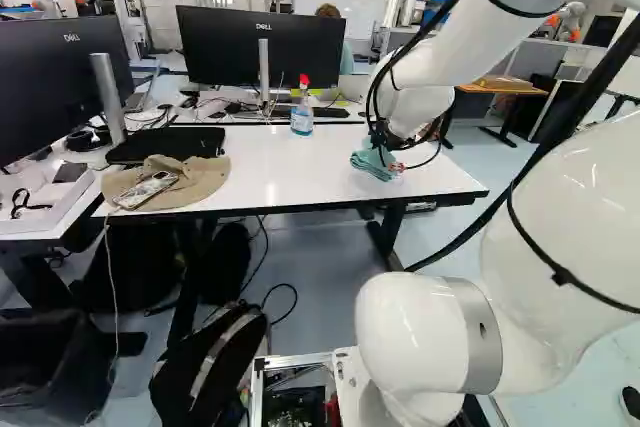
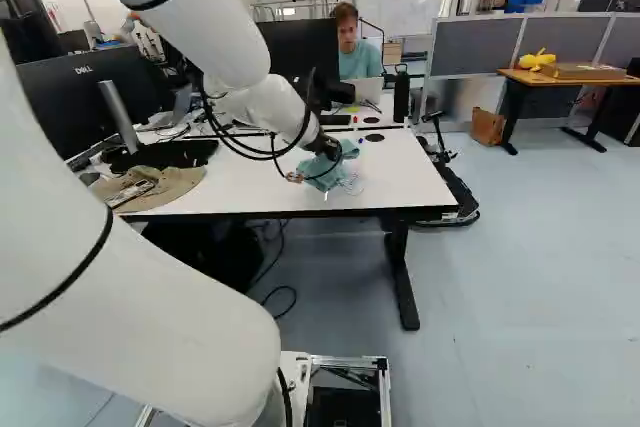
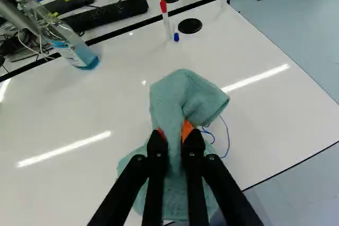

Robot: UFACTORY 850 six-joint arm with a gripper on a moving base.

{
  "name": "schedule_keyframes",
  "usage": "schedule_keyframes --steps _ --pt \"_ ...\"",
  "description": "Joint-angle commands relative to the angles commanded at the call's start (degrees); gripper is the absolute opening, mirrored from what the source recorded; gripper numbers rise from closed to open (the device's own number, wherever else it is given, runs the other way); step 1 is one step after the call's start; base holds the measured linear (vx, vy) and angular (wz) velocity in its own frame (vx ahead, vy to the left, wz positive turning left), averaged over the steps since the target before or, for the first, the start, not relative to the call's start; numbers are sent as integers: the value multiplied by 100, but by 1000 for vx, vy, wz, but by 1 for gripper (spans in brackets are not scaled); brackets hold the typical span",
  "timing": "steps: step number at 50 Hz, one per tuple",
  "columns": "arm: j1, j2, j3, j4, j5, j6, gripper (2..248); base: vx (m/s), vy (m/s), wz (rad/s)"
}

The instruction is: Clean the table with the green towel

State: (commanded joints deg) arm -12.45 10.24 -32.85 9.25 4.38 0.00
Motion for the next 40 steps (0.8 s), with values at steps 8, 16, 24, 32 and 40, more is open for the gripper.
schedule_keyframes --steps 8,16,24,32,40 --pt "-130 68 61 0 0 0 46 0 0 0" --pt "-157 84 76 0 0 0 46 0 0 0" --pt "-157 84 76 0 0 0 46 0 0 0" --pt "-157 66 74 0 0 0 46 0 0 0" --pt "-157 -46 64 0 0 0 46 0 0 0"
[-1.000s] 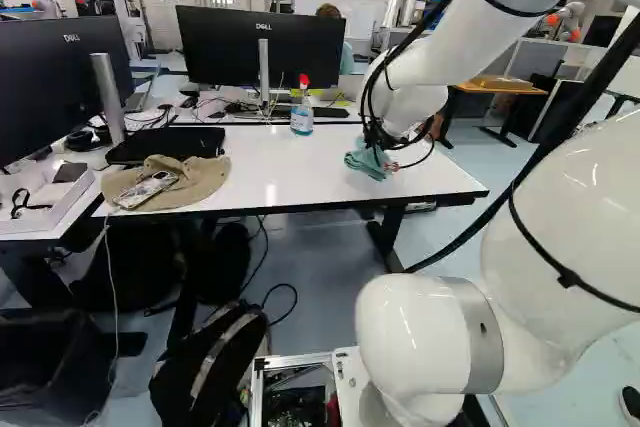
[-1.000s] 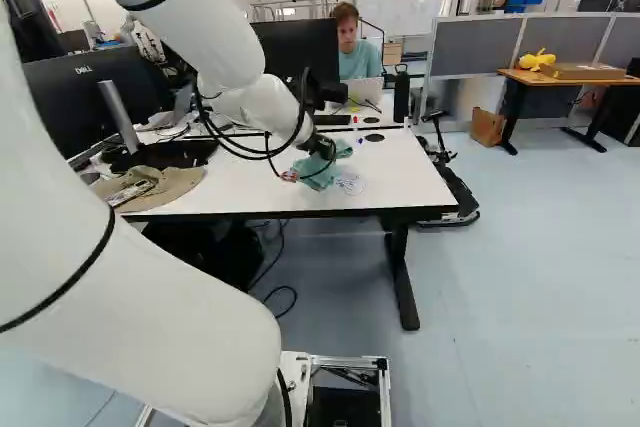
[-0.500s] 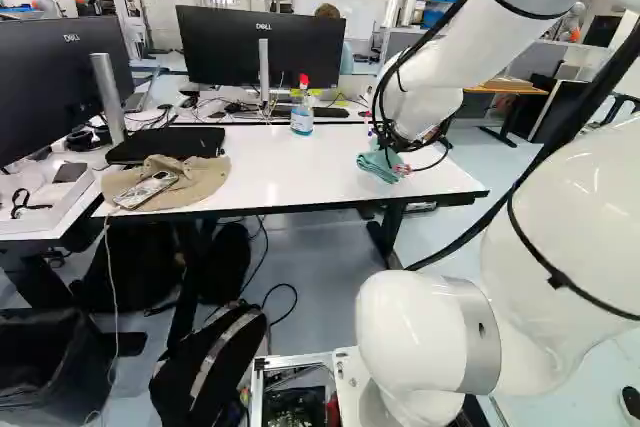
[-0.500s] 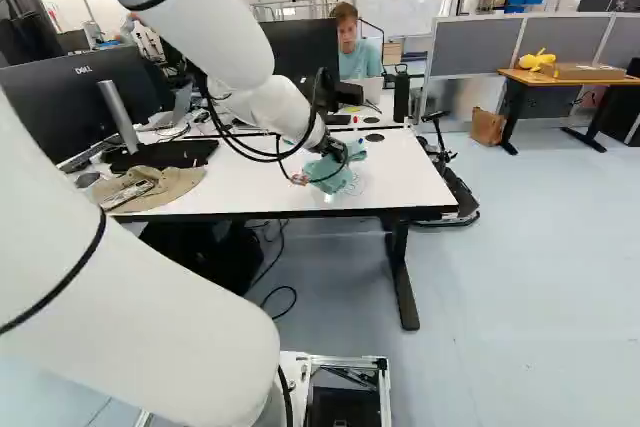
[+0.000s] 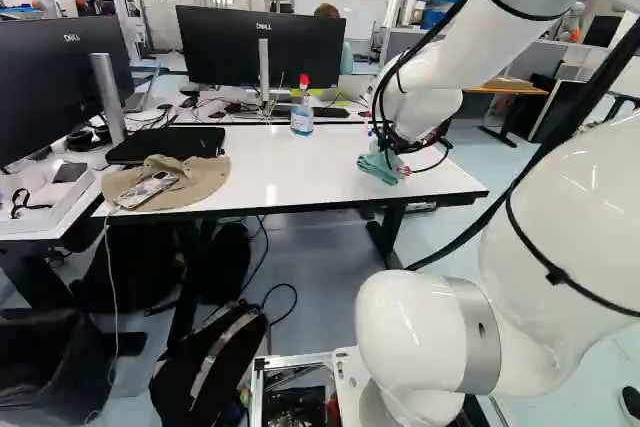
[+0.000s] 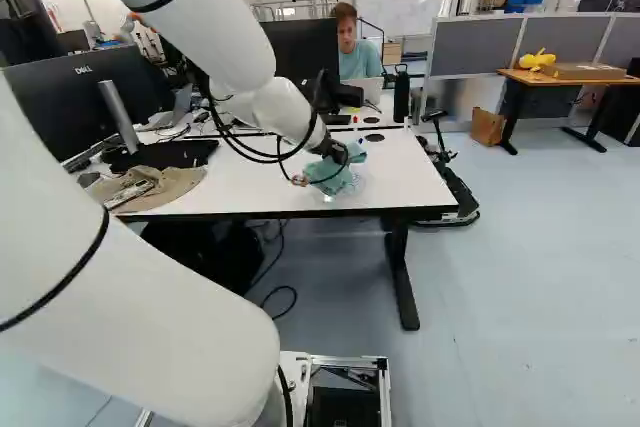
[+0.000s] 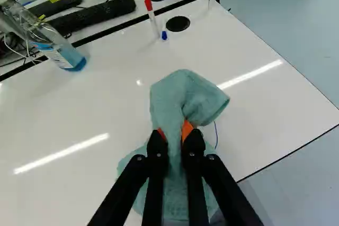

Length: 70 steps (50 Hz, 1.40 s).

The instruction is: Clean the table with the green towel

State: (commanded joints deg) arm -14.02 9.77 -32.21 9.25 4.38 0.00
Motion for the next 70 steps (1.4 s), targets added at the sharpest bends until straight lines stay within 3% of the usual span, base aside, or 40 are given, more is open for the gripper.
schedule_keyframes --steps 38,70 --pt "0 -720 -115 0 0 0 46 0 0 0" --pt "0 -720 -115 0 -238 0 46 0 0 0"
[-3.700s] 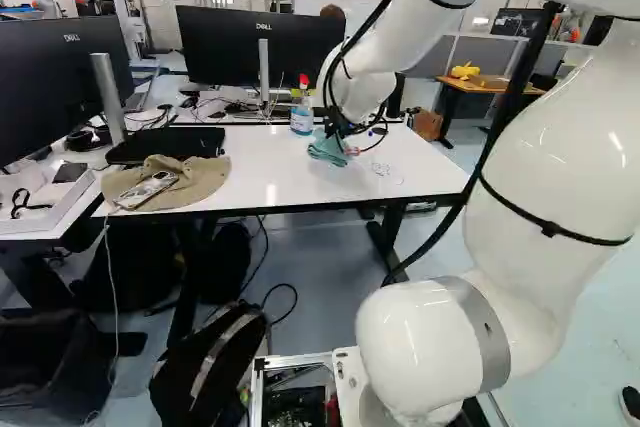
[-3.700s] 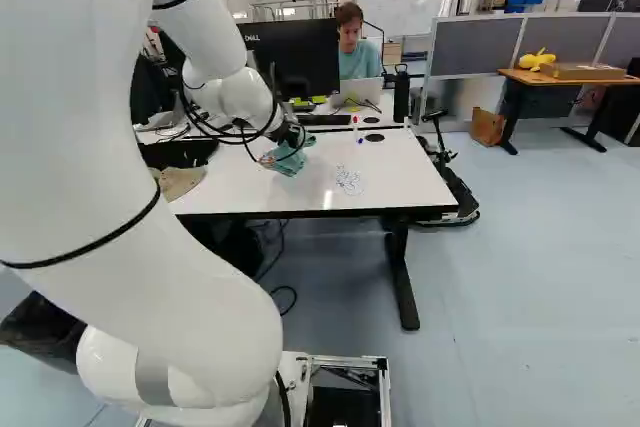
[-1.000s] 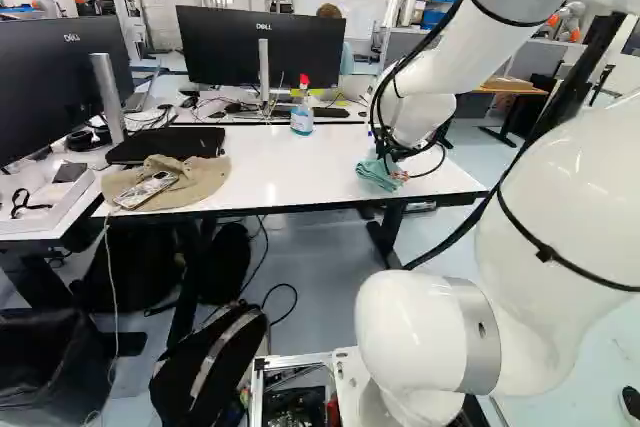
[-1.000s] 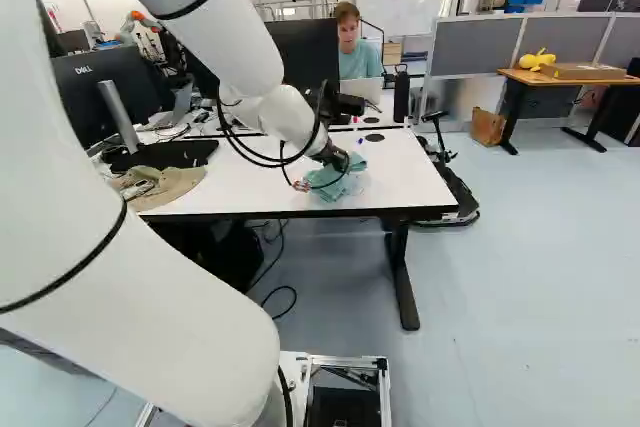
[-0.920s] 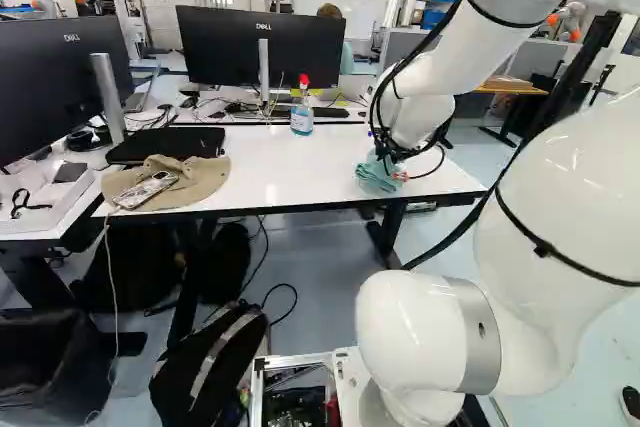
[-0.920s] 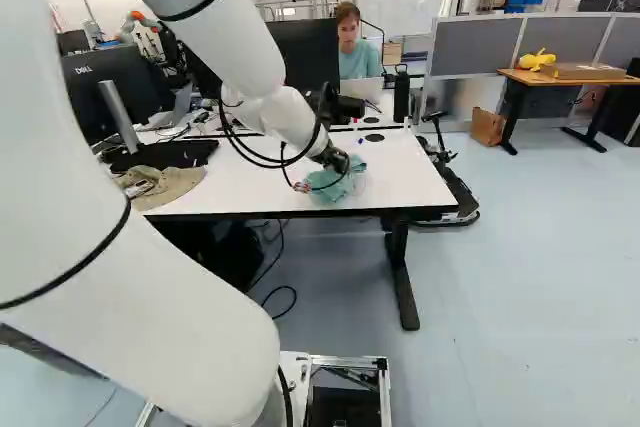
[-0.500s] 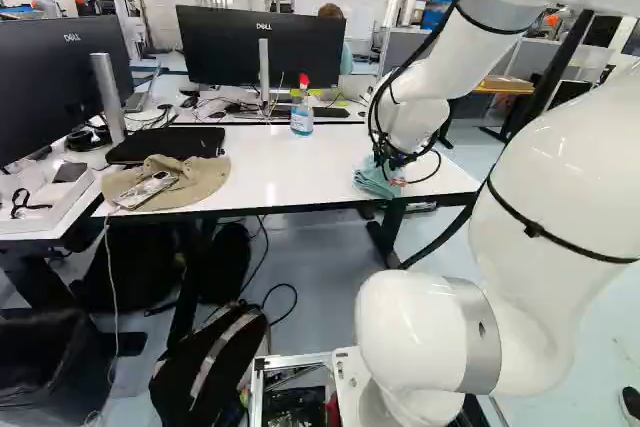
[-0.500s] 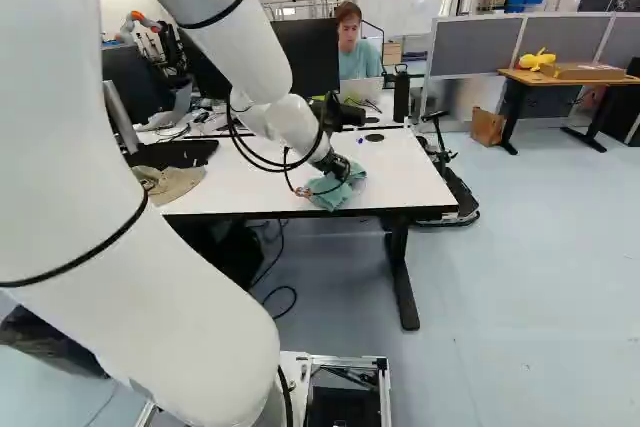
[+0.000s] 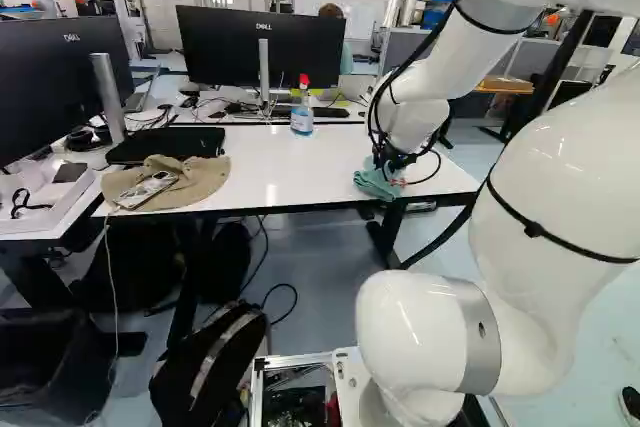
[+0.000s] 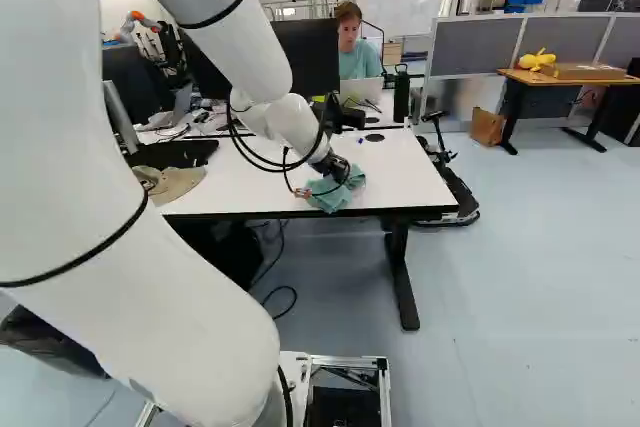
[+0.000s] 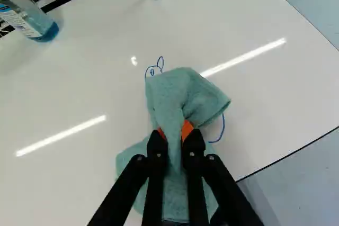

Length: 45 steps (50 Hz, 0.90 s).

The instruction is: Clean the table with the green towel

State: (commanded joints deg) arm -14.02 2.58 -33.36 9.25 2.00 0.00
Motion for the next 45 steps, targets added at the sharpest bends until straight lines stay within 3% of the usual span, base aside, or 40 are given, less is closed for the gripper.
schedule_keyframes --steps 35,45 --pt "-3 0 0 0 -355 0 46 0 0 0" --pt "-156 72 72 0 -355 0 46 0 0 0"
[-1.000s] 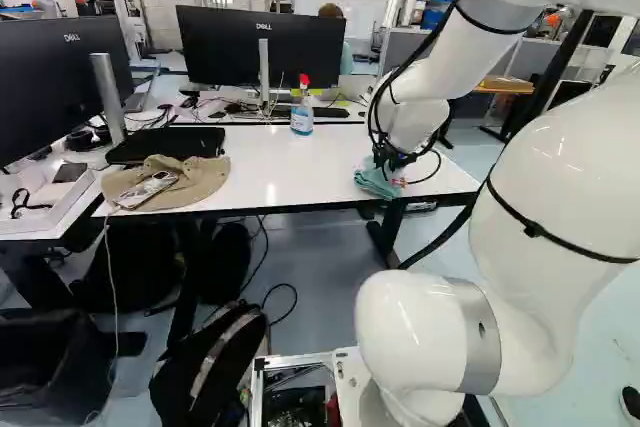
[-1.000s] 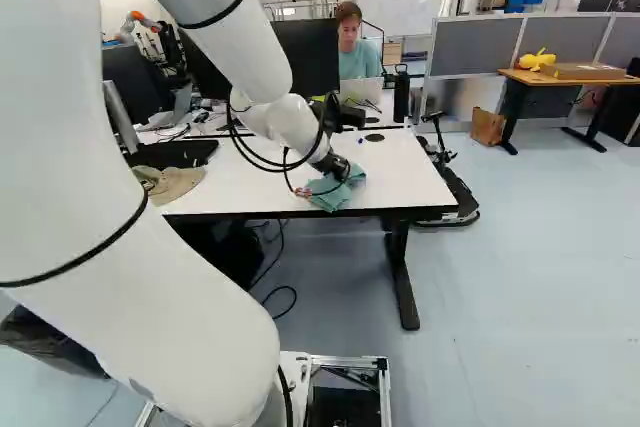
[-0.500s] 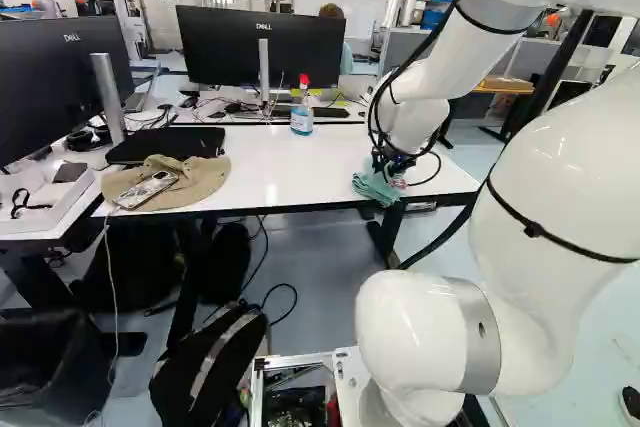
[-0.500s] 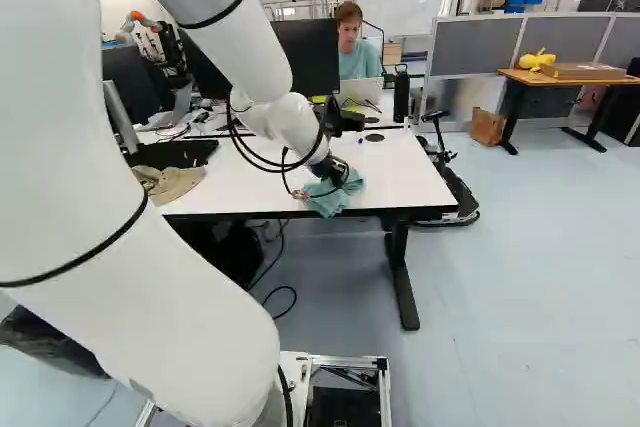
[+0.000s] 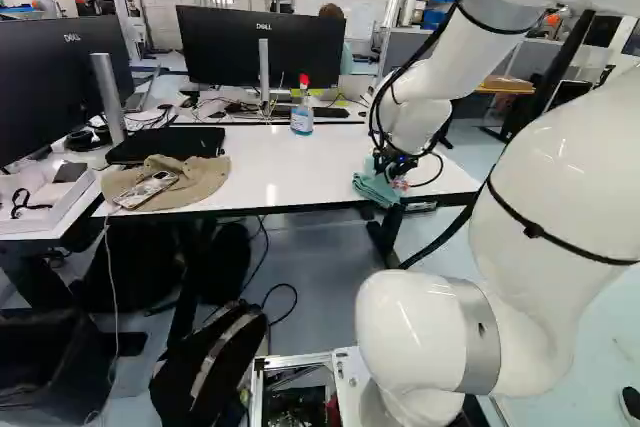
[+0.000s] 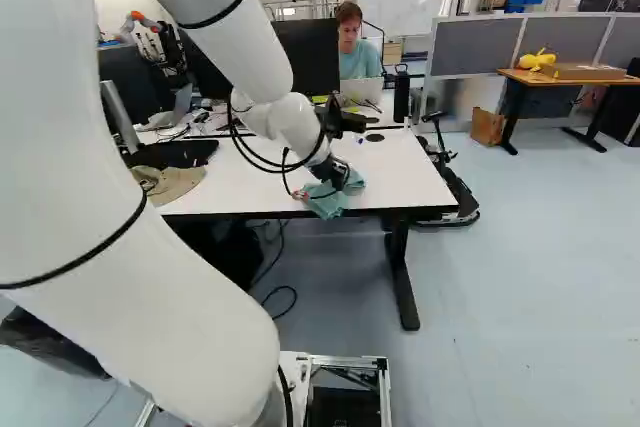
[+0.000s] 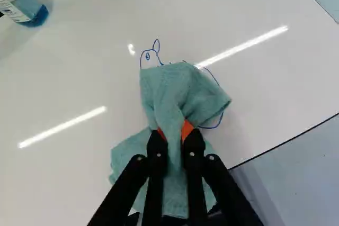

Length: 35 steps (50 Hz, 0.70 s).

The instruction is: Clean the table with the green towel

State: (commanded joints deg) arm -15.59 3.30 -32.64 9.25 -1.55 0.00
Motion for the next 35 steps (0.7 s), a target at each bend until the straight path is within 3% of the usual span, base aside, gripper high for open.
schedule_keyframes --steps 16,35 --pt "-360 -55 -54 0 0 0 46 0 0 0" --pt "-723 -395 -398 0 0 0 46 0 0 0"
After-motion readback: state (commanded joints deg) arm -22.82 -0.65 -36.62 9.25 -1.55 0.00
